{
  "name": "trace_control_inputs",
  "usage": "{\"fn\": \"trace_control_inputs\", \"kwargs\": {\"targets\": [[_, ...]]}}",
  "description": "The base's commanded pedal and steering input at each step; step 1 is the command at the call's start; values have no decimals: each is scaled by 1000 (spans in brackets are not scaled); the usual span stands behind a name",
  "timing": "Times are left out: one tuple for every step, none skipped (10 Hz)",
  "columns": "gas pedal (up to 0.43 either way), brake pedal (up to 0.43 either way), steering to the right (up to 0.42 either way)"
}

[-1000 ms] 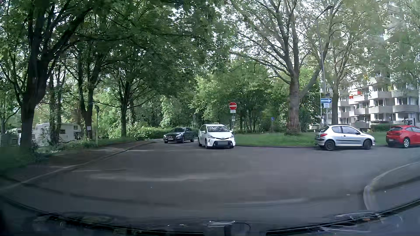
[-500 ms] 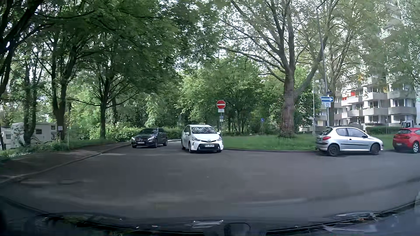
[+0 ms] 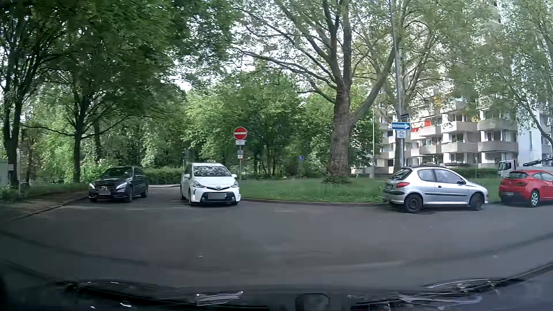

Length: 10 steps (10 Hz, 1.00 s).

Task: Follow the waypoints while adhering to traffic rules and regulations

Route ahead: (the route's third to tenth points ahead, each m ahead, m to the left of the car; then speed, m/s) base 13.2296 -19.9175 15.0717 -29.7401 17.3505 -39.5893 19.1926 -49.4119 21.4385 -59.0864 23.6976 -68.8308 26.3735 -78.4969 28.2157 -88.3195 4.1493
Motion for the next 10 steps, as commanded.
{"fn": "trace_control_inputs", "kwargs": {"targets": [[0,0,385],[0,0,405],[0,0,427],[8,0,447],[20,0,461],[20,0,474],[28,0,479],[39,0,479],[39,0,479],[39,0,479]]}}
